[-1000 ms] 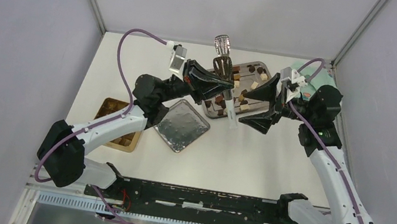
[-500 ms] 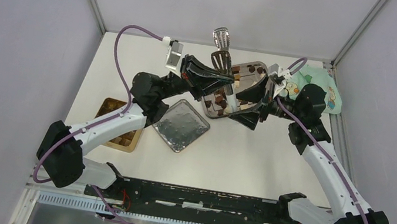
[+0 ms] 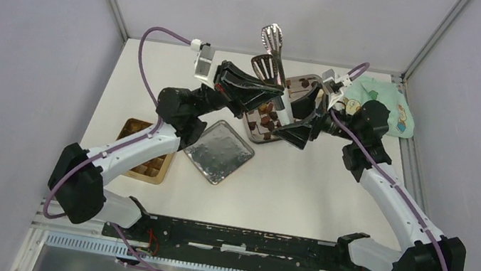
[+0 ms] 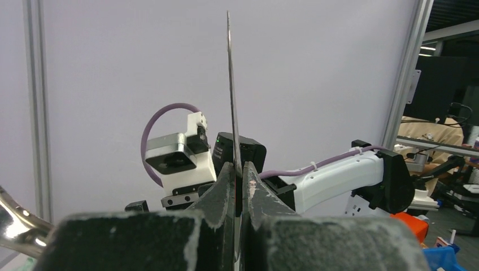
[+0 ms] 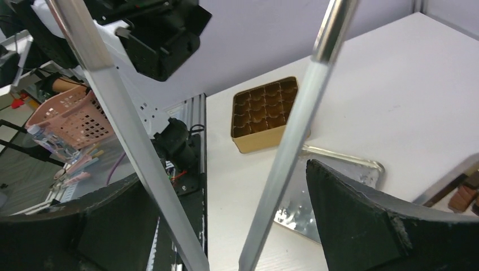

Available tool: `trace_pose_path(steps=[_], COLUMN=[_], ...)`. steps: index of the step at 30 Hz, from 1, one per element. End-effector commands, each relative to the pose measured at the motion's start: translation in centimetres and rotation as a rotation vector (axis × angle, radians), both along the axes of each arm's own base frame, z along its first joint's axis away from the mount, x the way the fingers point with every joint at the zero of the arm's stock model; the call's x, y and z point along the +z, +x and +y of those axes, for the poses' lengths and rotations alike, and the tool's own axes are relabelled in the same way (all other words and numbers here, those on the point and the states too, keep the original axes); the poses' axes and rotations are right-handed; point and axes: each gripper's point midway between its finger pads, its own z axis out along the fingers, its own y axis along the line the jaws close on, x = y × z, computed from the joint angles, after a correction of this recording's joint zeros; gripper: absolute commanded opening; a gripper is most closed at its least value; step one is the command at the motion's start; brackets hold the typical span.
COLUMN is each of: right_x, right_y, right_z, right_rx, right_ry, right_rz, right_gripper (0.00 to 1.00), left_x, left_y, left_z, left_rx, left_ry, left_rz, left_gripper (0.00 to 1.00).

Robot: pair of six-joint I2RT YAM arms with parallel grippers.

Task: Pack the chocolate
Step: Pick up the clamp from the center of the board.

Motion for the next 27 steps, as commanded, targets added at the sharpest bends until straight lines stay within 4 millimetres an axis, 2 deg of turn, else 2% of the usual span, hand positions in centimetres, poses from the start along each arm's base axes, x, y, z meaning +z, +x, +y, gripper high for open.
trace_pose_path(steps=[1,9,13,18,27], right_x=[3.3,4.3,4.1,4.7,5.1], right_y=[-1.1,-2.7,-2.8,-2.6,-3.4], right_z=[0.7,1.0,1.2,1.3,1.1], right_rx=[0.060,0.141,0.148,0.144,0.162], right_ry=[0.090,0.109,0.111,0.127,0.130], right_rz=[-0.069,-0.121,-0.104,-0.101,-0.110], right_gripper=[0.98,0.98,0.98,0.98,0.98], left_x=[2.7,1.6,1.3,1.2,0.8], left_y=[-1.9,-1.2,-1.0,-1.1,-1.3], left_z=[1.0,0.8,0.9,0.6,0.0], left_rx=[-0.075,-0.064,-0.053,-0.080,-0.113], left_ry=[-0.093,-0.087,-0.098,-0.104,-0.107], left_rz=[-0.047,0.000,0.017,0.031,0.061], left_gripper=[0.02,0.02,0.02,0.02,0.02])
